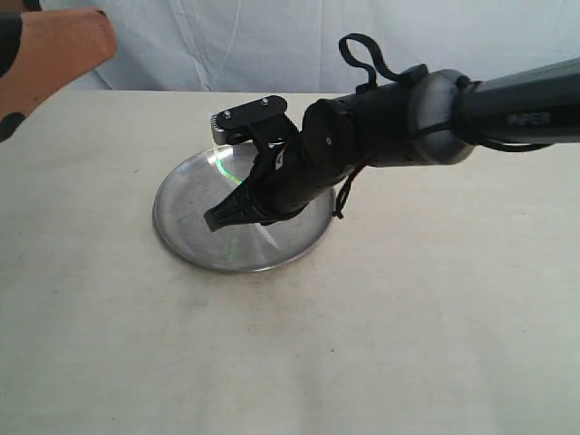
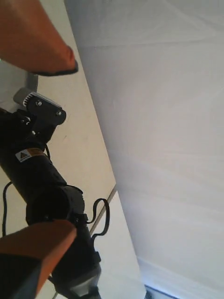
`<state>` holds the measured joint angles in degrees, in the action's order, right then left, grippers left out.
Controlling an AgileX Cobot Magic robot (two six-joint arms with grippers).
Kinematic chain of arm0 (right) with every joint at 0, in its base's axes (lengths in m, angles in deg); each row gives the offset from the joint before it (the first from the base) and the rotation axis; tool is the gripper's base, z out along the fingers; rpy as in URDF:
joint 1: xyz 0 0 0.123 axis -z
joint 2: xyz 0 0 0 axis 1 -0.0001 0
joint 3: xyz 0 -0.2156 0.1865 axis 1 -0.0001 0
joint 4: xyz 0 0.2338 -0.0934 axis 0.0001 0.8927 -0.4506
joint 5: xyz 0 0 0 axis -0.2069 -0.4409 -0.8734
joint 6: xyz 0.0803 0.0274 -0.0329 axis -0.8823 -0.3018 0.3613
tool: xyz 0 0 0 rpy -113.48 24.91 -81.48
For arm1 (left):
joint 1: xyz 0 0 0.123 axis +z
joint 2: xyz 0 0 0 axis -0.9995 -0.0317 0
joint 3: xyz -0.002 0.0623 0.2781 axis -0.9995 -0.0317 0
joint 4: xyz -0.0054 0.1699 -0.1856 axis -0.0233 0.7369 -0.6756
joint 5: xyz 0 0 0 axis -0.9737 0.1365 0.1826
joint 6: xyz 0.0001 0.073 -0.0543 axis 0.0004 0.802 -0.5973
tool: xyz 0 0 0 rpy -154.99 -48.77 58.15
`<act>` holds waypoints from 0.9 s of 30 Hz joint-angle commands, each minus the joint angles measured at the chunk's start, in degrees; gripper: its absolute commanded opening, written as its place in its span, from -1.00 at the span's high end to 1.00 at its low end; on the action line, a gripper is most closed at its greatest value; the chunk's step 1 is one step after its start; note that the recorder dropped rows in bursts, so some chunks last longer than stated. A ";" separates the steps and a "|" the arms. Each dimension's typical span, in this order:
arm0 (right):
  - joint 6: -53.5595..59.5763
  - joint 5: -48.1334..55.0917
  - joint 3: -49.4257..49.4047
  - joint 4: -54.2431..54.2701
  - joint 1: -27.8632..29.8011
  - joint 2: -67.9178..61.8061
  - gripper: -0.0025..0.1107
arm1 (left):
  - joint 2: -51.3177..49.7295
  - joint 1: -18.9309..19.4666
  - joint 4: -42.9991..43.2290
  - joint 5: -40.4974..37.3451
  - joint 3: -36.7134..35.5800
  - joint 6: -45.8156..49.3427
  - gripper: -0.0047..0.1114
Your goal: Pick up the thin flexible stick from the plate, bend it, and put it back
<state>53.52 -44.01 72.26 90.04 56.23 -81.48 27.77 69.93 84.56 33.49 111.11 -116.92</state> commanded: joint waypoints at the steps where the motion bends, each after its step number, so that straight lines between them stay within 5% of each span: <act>1: -0.55 1.55 4.17 -2.43 1.81 -4.07 0.93 | 2.59 -0.19 1.05 -3.53 0.01 -2.23 -0.46; 9: -0.64 1.63 4.95 -2.59 2.45 -3.78 0.00 | 3.77 -0.19 1.05 -11.35 0.01 -2.12 -0.46; 12: -0.64 5.68 4.97 -2.94 2.45 -1.29 0.25 | 3.77 -0.19 1.05 -12.80 0.01 -2.12 -0.46; 15: -0.64 9.64 4.97 -4.01 2.45 3.29 0.90 | 3.77 -0.19 1.05 -12.93 0.01 -2.12 -0.46; 27: -9.21 10.22 -6.39 -11.98 2.45 31.31 0.93 | 3.77 -0.19 1.05 -12.30 0.01 -2.12 -0.46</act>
<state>47.75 -33.86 69.04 79.56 58.37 -55.74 31.30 69.93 85.68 21.37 111.11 -118.71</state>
